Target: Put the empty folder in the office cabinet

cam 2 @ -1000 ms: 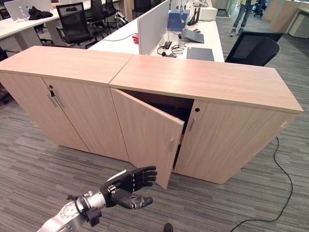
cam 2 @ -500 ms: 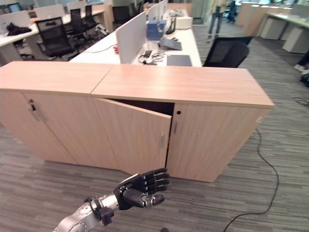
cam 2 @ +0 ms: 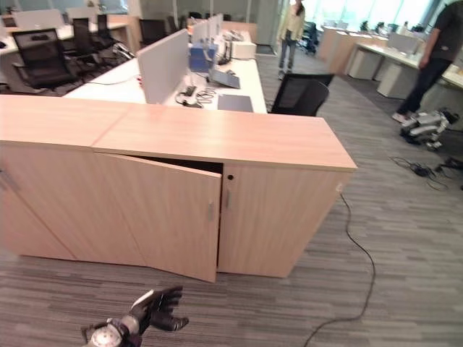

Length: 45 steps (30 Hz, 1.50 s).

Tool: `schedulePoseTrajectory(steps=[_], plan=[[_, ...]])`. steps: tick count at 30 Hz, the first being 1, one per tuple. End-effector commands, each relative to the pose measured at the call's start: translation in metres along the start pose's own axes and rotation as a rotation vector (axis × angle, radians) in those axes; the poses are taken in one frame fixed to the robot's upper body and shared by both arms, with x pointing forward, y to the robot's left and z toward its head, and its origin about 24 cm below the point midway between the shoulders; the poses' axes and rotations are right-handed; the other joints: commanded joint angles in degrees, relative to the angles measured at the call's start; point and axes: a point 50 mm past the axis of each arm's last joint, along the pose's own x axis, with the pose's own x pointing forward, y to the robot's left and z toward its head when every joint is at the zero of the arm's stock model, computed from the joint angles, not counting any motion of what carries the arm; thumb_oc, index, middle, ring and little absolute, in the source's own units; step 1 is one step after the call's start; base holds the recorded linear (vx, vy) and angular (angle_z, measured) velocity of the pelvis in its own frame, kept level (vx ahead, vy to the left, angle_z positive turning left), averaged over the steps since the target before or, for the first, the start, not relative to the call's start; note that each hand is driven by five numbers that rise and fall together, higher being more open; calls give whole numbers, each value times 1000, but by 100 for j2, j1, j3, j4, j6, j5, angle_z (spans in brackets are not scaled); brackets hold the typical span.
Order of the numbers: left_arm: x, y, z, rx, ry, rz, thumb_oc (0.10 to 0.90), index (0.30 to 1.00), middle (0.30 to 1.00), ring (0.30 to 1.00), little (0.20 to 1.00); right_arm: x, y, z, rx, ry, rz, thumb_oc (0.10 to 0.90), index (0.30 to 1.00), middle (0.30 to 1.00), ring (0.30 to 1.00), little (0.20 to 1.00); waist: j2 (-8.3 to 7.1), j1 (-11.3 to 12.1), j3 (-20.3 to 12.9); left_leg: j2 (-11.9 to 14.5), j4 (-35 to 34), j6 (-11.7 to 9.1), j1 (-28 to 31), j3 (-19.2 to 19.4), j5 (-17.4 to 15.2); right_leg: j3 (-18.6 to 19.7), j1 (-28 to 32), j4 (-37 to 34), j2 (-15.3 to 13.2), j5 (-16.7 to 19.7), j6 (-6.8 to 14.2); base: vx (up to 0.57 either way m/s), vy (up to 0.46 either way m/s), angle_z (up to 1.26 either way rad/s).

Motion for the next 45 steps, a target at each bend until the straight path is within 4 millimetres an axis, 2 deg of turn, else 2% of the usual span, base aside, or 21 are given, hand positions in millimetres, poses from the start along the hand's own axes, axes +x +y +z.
schedulePoseTrajectory(steps=[1, 2, 3, 4, 5, 6, 7, 8, 9, 10, 11, 12, 15, 20, 23, 26, 30, 45], plan=[[10, 9, 43, -112, -197, 65, 800, 900, 900, 900, 900, 2, -5, 27, 4, -62, -11, 800, 900, 900, 900, 900, 79, 8, 216, -454, -415, 367, 113, 38, -26, 70, 622, -167, -141, -652, 801, -12, 70, -12], [13, 11, 29, -144, -131, 121, 800, 900, 900, 900, 900, 1, -7, 26, -6, -49, -20, 800, 900, 900, 900, 900, 67, 35, 253, -765, -497, 399, -119, -226, -101, 41, 618, -163, -211, -645, 814, -15, 68, -7], [13, 11, 29, -143, -131, 122, 800, 900, 900, 900, 900, 2, -7, 26, -6, -50, -19, 800, 900, 900, 900, 900, 54, 22, 237, -780, -519, 401, -136, -233, -74, 31, 596, -162, -224, -641, 814, -60, 82, 8], [16, 8, 11, -191, -49, 158, 800, 900, 900, 900, 900, 2, -5, 26, -25, -45, -19, 800, 900, 900, 900, 900, 55, 60, 338, -1027, -447, 365, -437, -426, 15, 19, 604, -135, -263, -626, 824, -47, 39, 4], [16, 8, 11, -191, -49, 158, 800, 900, 900, 900, 900, 2, -5, 26, -25, -45, -19, 800, 900, 900, 900, 900, 46, 45, 319, -1039, -464, 365, -459, -436, 40, 7, 579, -134, -272, -623, 824, -59, 69, 4], [16, 7, 1, -224, -7, 178, 800, 900, 900, 900, 900, 2, -3, 26, -35, -43, -14, 800, 900, 900, 900, 900, 59, 63, 351, -1161, -488, 364, -573, -507, 107, 11, 569, -124, -284, -613, 831, 8, 106, 1], [13, 4, -23, -238, 104, 225, 800, 900, 900, 900, 900, 3, 2, 26, -47, -45, 1, 800, 900, 900, 900, 900, 129, 107, 341, -1292, -981, 379, -317, -562, 189, 80, 562, -85, -272, -607, 861, 12, 108, -4], [13, 4, -23, -238, 104, 225, 800, 900, 900, 900, 900, 3, 2, 26, -47, -45, 1, 800, 900, 900, 900, 900, 125, 112, 350, -1297, -1014, 379, -288, -557, 203, 85, 573, -85, -277, -609, 862, 89, 184, -25], [7, 2, -41, -256, 178, 272, 800, 900, 900, 900, 900, 3, 4, 24, -40, -40, 7, 800, 900, 900, 900, 900, 234, 122, 245, -1370, -1754, 438, 131, -592, 322, 91, 555, -67, -277, -611, 903, 97, 155, -33], [4, 1, -51, -286, 213, 292, 800, 900, 900, 900, 900, 3, 4, 24, -29, -38, 6, 800, 900, 900, 900, 900, 275, 109, 183, -1390, -2043, 445, 253, -604, 437, 70, 553, -71, -308, -611, 927, 96, 155, -38], [4, 1, -51, -286, 213, 292, 800, 900, 900, 900, 900, 3, 4, 24, -29, -38, 6, 800, 900, 900, 900, 900, 274, 107, 185, -1392, -2068, 445, 269, -605, 451, 69, 557, -71, -309, -613, 927, 100, 144, -17], [-1, -1, -62, -314, 253, 313, 800, 900, 900, 900, 900, 3, 5, 23, -8, -40, 11, 800, 900, 900, 900, 900, 358, 97, 74, -1391, -2551, 461, 472, -573, 627, 60, 552, -95, -346, -619, 952, 94, 131, -13], [-7, -1, -72, -287, 291, 324, 800, 900, 900, 900, 900, 2, 3, 18, 16, -29, 3, 800, 900, 900, 900, 900, 438, 85, -39, -1419, -2889, 486, 602, -623, 723, 42, 554, -144, -380, -626, 984, 65, 112, -2], [-3, -1, -63, -222, 235, 315, 800, 900, 900, 900, 900, 1, 1, 7, 35, -11, -9, 800, 900, 900, 900, 900, 457, 109, -107, -1459, -2889, 521, 637, -666, 644, -33, 603, -167, -458, -667, 1054, 29, 72, 10], [1, -9, -59, -279, 220, 264, 800, 900, 900, 900, 900, 1, 1, 5, 31, -5, -8, 800, 900, 900, 900, 900, 467, 94, -134, -1476, -2889, 540, 651, -678, 608, -55, 609, -167, -489, -662, 1078, 20, 60, 10], [3, -12, -57, -300, 207, 231, 800, 900, 900, 900, 900, 1, 2, 6, 34, -12, -4, 800, 900, 900, 900, 900, 475, 75, -160, -1482, -2889, 553, 670, -673, 586, -32, 615, -167, -497, -663, 1087, 6, 15, 0], [7, -15, -51, -227, 207, 178, 800, 900, 900, 900, 900, 2, 5, 10, 32, -24, 0, 800, 900, 900, 900, 900, 475, 9, -198, -1492, -2889, 582, 717, -655, 534, 41, 635, -167, -488, -660, 1083, 18, 29, -3], [0, -15, -65, -299, 267, 205, 800, 900, 900, 900, 900, 1, 7, 3, 16, -3, 6, 800, 900, 900, 900, 900, 458, 49, -260, -1474, -2889, 616, 872, -542, 426, 108, 697, -167, -484, -683, 1122, 18, 4, -4]])
